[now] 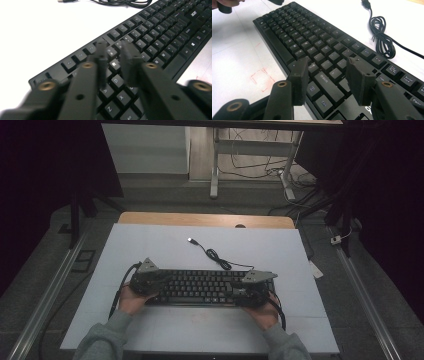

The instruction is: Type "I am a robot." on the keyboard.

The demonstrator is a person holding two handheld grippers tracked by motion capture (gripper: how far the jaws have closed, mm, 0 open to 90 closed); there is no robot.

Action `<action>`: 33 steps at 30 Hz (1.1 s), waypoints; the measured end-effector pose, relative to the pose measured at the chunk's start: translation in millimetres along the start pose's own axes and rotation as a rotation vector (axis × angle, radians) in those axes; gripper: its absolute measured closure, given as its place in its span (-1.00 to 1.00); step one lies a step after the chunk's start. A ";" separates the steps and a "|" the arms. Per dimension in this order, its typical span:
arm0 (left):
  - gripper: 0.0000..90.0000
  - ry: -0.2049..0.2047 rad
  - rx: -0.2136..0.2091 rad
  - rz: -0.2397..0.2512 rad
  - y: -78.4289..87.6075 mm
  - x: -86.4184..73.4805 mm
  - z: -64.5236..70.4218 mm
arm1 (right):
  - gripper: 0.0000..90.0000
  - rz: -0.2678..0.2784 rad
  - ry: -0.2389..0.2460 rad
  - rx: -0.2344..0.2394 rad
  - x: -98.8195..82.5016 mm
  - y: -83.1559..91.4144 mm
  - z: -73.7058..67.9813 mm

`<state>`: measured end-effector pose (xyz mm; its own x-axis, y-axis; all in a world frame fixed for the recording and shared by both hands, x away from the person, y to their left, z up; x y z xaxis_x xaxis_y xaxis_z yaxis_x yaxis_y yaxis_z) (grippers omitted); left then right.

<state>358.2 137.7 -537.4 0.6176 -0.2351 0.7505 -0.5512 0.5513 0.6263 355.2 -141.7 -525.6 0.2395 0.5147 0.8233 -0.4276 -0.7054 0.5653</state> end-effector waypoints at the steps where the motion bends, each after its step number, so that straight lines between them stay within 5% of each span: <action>1: 0.93 -0.002 -0.004 -0.008 -2.3 -0.1 0.9 | 0.18 -0.001 0.000 0.000 -0.1 -0.1 0.0; 11: 0.97 -0.014 -0.007 -0.081 -24.8 -0.2 5.2 | 0.18 -0.009 -0.004 0.000 -1.3 -1.3 0.1; 33: 0.97 -0.023 0.015 -0.142 -47.8 -1.1 12.3 | 0.18 -0.016 -0.004 -0.008 -2.7 -1.7 1.5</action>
<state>377.0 101.9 -565.6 0.6771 -0.3281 0.6587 -0.4679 0.4989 0.7295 356.6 -142.6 -528.7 0.2496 0.5243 0.8142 -0.4304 -0.6931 0.5783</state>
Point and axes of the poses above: each handheld gripper's, and its own axes: y roughly backward along the jaws, x roughly out of its top, z roughly to its right, the point moved 6 cm from there along -y, roughly forward along the jaws, and after that the axes turned 8 degrees about y, right-handed, at the moved point
